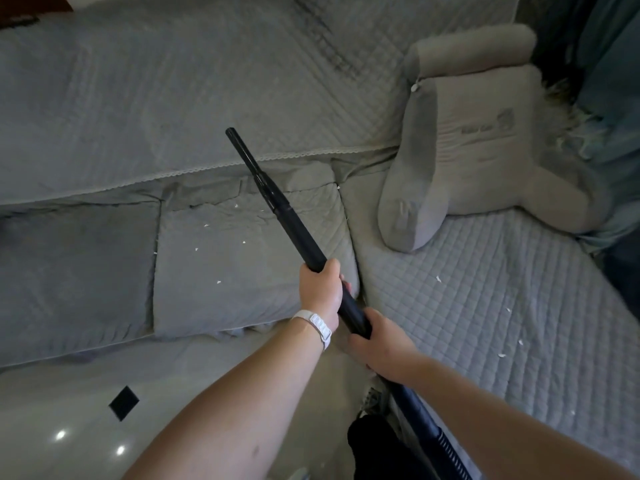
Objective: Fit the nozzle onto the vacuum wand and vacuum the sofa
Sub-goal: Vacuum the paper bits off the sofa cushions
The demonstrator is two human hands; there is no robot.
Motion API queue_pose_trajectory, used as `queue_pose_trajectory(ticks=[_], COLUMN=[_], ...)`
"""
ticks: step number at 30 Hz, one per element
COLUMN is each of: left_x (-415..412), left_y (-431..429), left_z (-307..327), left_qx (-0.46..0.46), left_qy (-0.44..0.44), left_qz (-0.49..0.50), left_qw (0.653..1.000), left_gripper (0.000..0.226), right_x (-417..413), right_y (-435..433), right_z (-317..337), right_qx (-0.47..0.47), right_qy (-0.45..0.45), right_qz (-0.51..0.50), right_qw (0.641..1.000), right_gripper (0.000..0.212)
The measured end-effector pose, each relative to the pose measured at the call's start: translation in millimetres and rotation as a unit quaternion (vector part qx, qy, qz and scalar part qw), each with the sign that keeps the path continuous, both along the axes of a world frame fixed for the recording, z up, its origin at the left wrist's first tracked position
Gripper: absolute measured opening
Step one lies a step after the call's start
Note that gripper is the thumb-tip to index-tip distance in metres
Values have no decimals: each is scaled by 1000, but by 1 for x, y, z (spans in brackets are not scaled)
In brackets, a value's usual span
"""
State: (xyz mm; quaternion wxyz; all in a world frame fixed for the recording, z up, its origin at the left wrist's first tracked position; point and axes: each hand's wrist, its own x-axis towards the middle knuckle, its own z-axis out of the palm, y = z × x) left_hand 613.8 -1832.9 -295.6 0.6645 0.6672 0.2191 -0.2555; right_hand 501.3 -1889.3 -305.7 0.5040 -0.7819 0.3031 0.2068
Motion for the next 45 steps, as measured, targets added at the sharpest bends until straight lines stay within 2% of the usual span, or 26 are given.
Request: queue_pose_trajectory(ticks=[4, 12, 21, 27, 36, 39, 45], left_x=[11, 21, 31, 38, 29, 23, 10], left_y=[-55, -102, -119, -123, -124, -121, -119], left_z=[-8, -54, -152, -216, -267, -280, -310], left_qx=[6, 36, 62, 76, 89, 108, 146], left_qy=[7, 51, 104, 138, 171, 158, 146], left_qz=[-16, -53, -108, -152, -188, -201, -232], left_qw=[1000, 997, 987, 976, 963, 961, 951], left_gripper=[9, 10, 10, 12, 8, 7, 20], right_x=[12, 14, 19, 26, 19, 15, 6], right_y=[-51, -88, -93, -86, -81, -80, -78], right_z=[-13, -52, -126, -173, -218, -231, -245], right_qx=[-16, 26, 53, 42, 73, 84, 105], right_qy=[13, 35, 86, 119, 168, 179, 186], right_qz=[-5, -47, -102, -145, -180, -180, -205], right_qw=[1000, 998, 990, 981, 966, 964, 955], right_gripper=[19, 20, 11, 14, 12, 11, 6])
